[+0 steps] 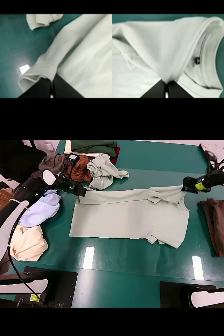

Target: Fold the shirts.

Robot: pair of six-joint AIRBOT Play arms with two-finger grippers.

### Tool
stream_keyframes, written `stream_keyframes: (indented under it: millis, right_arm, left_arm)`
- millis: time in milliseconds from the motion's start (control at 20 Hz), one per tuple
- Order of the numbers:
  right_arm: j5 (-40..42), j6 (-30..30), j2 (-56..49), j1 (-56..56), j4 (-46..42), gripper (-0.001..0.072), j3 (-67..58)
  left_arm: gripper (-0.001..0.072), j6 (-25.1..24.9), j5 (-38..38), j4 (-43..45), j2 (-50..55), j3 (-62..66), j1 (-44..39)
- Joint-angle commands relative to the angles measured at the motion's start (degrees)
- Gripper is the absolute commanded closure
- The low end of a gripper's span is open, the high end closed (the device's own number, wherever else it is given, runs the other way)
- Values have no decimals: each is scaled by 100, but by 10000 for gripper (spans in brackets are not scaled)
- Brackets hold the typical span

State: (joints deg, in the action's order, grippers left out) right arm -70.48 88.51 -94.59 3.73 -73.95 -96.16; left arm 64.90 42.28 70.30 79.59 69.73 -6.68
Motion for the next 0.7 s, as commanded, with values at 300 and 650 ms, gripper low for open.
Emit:
stream_keyframes:
  millis: [300,650]
  right_arm:
    - [-472,308,-101,341,-372,683,966]
    - [-455,343,-103,326,-411,683,979]
  left_arm:
    - [686,435,664,1016,195,-15,7]
    - [685,621,411,1117,328,-15,7]
